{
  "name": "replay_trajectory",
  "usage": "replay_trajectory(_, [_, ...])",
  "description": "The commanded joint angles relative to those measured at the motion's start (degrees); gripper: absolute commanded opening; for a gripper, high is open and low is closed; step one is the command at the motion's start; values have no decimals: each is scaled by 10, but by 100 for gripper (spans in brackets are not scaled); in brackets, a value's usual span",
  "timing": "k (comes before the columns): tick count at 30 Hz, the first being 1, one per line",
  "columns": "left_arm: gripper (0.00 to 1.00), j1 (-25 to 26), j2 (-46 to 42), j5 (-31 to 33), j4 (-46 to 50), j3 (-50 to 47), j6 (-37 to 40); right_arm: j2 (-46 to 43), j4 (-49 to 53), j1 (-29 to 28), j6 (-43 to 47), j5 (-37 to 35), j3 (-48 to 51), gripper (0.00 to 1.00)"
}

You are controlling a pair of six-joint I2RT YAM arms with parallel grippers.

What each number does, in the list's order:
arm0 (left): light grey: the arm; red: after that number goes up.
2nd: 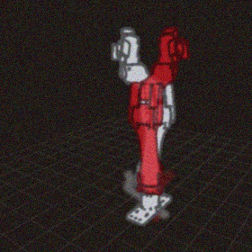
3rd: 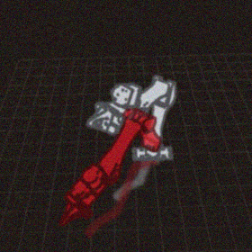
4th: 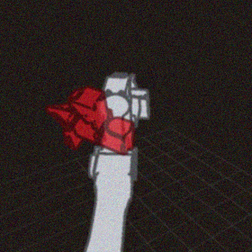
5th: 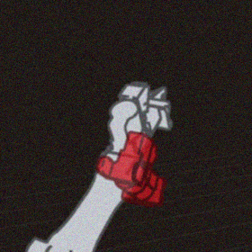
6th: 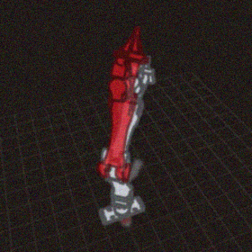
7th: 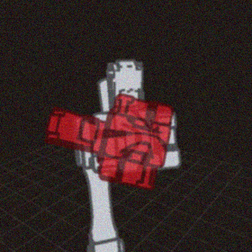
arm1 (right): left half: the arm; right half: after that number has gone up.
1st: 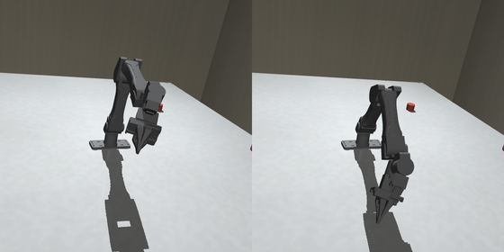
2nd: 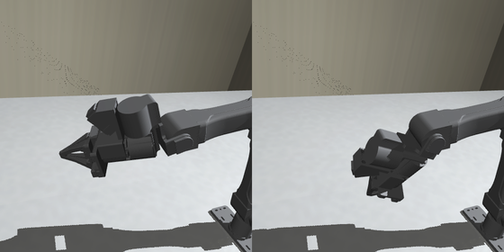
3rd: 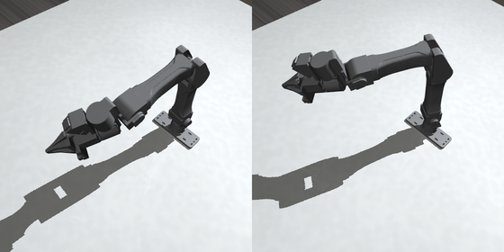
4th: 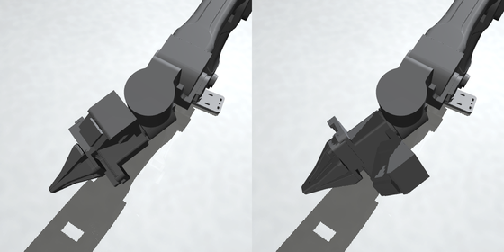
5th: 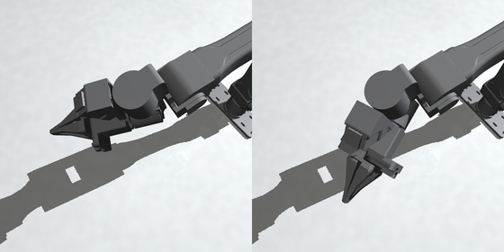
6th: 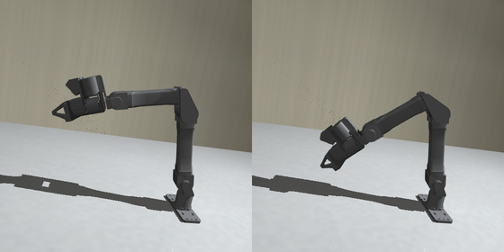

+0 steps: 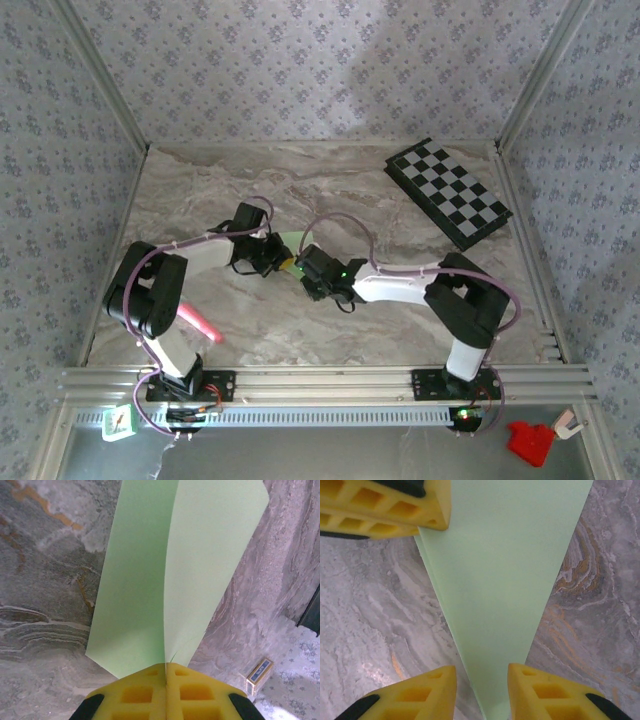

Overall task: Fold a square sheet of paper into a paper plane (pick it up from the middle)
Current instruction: Fourth fold the wing at the center of the table.

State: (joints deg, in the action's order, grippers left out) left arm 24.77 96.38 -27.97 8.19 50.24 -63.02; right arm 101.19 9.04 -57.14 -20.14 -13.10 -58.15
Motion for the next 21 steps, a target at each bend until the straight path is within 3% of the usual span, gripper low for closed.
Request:
replay_trajectory(1, [7, 5, -17, 11, 23, 11, -21, 16, 26, -2, -10, -24, -27, 31])
replay_trajectory(11, [7, 7, -22, 17, 19, 6, -47, 40, 53, -5, -19, -41, -47, 28])
replay_trajectory(21, [6, 7, -24, 22, 24, 7, -48, 51, 72, -8, -12, -51, -53, 31])
